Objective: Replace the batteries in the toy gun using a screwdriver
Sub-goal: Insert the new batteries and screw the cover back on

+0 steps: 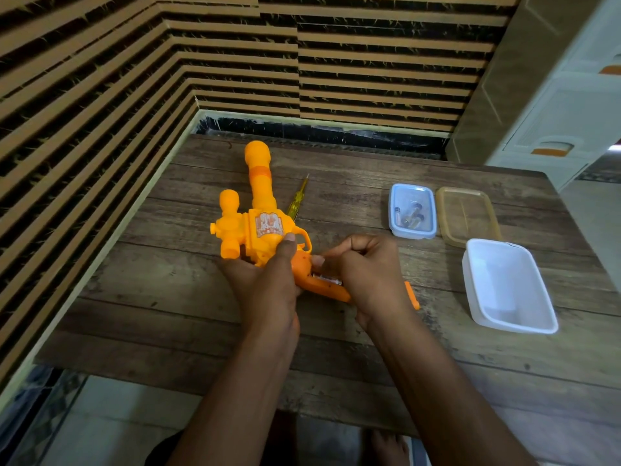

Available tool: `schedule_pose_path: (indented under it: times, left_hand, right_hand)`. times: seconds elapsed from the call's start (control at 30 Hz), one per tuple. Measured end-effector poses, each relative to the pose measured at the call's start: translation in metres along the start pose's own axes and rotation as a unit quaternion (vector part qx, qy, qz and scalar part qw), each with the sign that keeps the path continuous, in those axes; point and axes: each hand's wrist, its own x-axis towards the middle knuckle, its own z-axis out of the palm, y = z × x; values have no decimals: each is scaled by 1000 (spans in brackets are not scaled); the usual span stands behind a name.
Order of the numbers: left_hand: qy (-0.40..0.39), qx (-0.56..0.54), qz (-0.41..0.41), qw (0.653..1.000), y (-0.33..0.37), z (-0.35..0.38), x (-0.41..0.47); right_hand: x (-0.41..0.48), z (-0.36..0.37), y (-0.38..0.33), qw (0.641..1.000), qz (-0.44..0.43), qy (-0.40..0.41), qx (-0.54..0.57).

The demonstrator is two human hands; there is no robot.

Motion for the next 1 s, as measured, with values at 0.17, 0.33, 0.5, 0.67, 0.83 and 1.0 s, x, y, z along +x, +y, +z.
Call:
schedule_pose_path:
  times: [0.17,0.33,0.5,0.67,0.83,1.0]
  left_hand:
    - [4,-3,-16,1000,-2,0,0]
    - [6,5,-18,1000,-2,0,-2]
    - [10,10,-19,1000,-3,1,-3]
    - [14,11,-20,1000,-2,1,-4]
    - [20,10,-20,1000,0,4,-8]
    - [19,11,-30,999,0,4,-9]
  right_hand:
    - [7,2,2,1000,18,21,-10]
    - [4,4,0,999,13,31,-33]
    - [4,8,1,998,19,50,-17]
    - [4,8,3,998,9,60,-13]
    - [5,1,3,999,4,36,0]
    - [6,-1,5,1000,12,23,18]
